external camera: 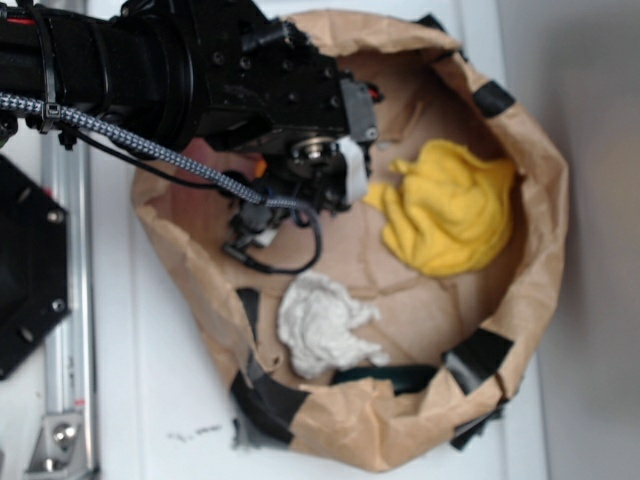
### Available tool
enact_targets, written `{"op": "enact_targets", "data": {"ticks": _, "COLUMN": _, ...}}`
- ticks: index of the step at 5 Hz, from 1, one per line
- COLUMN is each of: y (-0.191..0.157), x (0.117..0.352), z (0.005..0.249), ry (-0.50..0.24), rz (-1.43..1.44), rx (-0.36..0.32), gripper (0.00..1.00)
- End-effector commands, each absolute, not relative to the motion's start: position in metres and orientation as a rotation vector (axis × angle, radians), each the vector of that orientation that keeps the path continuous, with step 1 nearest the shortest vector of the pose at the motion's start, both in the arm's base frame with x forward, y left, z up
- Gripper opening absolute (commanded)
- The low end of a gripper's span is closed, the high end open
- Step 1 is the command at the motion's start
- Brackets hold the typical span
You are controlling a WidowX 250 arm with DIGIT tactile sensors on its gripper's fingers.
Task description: Grab the yellow duck.
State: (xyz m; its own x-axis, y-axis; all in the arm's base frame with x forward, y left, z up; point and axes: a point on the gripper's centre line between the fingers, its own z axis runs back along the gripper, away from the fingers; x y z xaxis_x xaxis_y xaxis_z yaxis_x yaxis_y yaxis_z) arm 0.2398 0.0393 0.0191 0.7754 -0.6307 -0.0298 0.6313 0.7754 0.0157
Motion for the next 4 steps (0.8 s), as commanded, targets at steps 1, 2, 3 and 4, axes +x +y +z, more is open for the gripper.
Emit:
{"op": "enact_targets", "data": {"ticks": 1, "y": 0.0424, "x": 0.2369, "z": 0.0174, "ry": 0.03, "rz": -0.671, "rx": 0.051, "gripper": 1.0}}
{"op": "enact_targets", "data": {"ticks": 2, "y": 0.0437, "x": 0.2287, "z": 0.0123, "ry": 0.047, "rz": -0.667, "rx": 0.04, "gripper": 1.0}}
{"op": "enact_targets", "data": {"ticks": 3, "y": 0.0417, "x": 0.2297, "z": 0.0173, "ry": 0.025, "rz": -0.663, "rx": 0.041, "gripper": 0.0}}
{"op": "enact_targets", "data": {"ticks": 4, "y": 0.04, "x": 0.2313, "z": 0.0206, "ry": 0.011, "rz": -0.668, "rx": 0.044, "gripper": 0.0}}
